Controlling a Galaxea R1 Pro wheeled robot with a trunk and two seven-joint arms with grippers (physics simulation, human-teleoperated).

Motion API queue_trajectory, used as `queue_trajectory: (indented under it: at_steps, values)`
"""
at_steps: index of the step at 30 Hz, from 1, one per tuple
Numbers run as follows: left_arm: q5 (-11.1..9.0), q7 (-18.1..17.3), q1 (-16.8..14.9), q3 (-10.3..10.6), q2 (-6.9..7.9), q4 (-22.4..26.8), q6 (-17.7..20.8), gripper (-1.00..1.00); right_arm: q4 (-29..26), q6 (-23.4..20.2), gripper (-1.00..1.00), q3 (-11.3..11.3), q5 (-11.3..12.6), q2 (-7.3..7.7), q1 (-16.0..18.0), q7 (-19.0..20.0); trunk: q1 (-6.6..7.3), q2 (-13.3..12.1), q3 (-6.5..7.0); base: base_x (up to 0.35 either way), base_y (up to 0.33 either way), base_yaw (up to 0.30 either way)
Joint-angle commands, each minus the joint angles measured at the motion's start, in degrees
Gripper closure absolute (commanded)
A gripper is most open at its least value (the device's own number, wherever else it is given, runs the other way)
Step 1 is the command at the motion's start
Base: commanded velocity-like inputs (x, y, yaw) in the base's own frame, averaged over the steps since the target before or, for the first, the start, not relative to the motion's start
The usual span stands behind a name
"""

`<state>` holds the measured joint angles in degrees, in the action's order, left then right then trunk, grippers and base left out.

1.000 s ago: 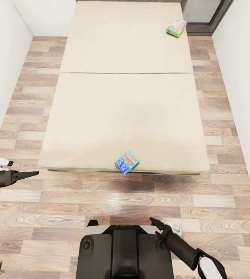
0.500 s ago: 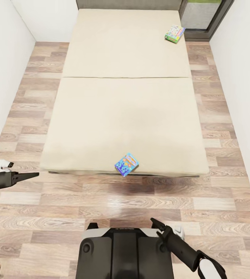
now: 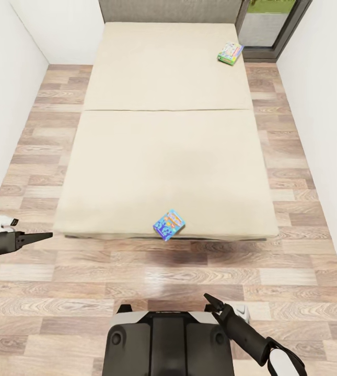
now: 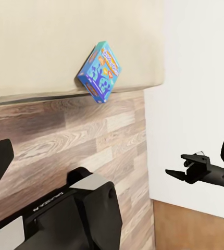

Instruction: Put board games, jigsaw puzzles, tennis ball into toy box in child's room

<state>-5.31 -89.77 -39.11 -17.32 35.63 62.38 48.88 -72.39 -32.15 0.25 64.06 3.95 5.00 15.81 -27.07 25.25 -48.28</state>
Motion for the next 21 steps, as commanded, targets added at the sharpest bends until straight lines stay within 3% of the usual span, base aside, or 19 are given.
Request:
queue_trajectory:
  at_steps: [1, 21]
  values:
    - [0.0, -0.2, 0.0, 0.0, 0.01, 0.0, 0.6, -1.00, 0.0, -0.2, -1.00, 0.0, 0.3, 0.03, 0.0, 0.0, -0.03, 0.1, 0.05, 0.000, 0.000, -0.077]
    - [0.0, -0.2, 0.0, -0.1, 0.06, 0.0, 0.5, -1.00, -0.1, -0.2, -1.00, 0.1, 0.3, -0.30, 0.0, -0.1, -0.03, 0.1, 1.96, 0.000, 0.000, -0.057]
